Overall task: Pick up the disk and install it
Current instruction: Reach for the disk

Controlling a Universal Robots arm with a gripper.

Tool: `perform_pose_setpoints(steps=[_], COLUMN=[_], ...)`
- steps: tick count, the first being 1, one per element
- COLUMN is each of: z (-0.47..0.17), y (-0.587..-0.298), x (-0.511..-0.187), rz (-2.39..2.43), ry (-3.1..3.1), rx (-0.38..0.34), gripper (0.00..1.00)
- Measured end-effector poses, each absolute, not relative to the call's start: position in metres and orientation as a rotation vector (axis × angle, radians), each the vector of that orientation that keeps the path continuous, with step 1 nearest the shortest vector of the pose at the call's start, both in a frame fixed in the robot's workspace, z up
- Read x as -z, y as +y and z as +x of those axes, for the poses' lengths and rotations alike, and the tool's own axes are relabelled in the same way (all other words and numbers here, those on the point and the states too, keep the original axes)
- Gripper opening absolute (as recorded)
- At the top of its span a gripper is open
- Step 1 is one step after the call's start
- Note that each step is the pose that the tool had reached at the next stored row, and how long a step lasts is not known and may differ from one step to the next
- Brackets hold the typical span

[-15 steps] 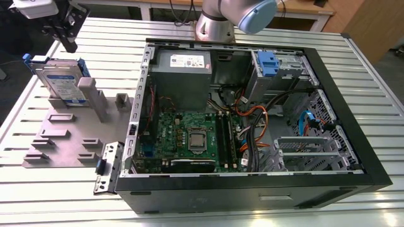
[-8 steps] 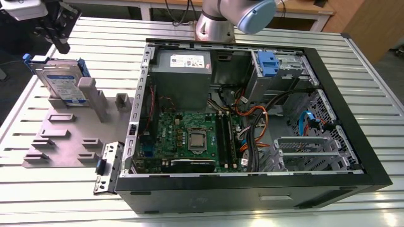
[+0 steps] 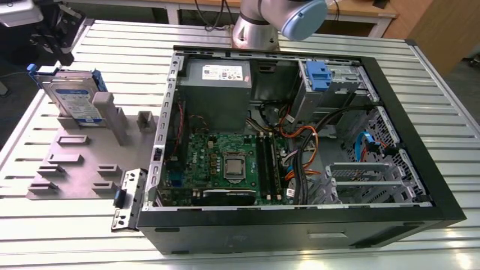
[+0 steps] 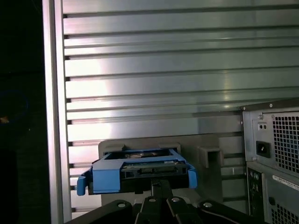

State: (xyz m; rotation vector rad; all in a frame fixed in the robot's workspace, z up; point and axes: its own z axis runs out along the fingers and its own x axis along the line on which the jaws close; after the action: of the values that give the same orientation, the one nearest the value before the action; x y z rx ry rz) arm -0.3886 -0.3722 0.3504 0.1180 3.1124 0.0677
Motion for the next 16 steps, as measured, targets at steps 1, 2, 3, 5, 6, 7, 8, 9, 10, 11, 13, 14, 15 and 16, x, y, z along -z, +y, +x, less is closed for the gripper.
perform_pose_setpoints(steps=[1,2,3,5,6,7,8,9,10,11,13,14,15,16], z=[-0.391,-0.392,-0.394,-0.396,-0.397,-0.398,-0.398,-0.398,-0.398,-0.399,-0.4,-0.401,-0.401,-0.401], y=[-0.372,-0.372,-0.372,-0.372,-0.372,-0.372,-0.372,-0.372,-0.372,-0.372,-0.372,-0.372,-0.372,-0.372], x=[-0.35,-0.349,-0.349,-0.348,-0.347,-0.346,-0.345,-0.344,-0.344,-0.343,-0.342,-0.342,-0.341,-0.341], rz=[0.118,0.118,0.118,0.118,0.118,0.118,0.118,0.118,0.118,0.118,0.118,0.118,0.118,0.118], ry=[3.113,3.113,3.112,3.112,3.112,3.112,3.112,3.113,3.113,3.113,3.113,3.113,3.112,3.112], rx=[-0.068,-0.068,-0.068,-0.068,-0.068,-0.068,-0.067,-0.067,-0.067,-0.067,-0.067,-0.067,-0.067,-0.067], gripper=[0.11,0.11,0.11,0.11,0.11,0.11,0.11,0.11,0.11,0.11,0.11,0.11,0.11,0.11])
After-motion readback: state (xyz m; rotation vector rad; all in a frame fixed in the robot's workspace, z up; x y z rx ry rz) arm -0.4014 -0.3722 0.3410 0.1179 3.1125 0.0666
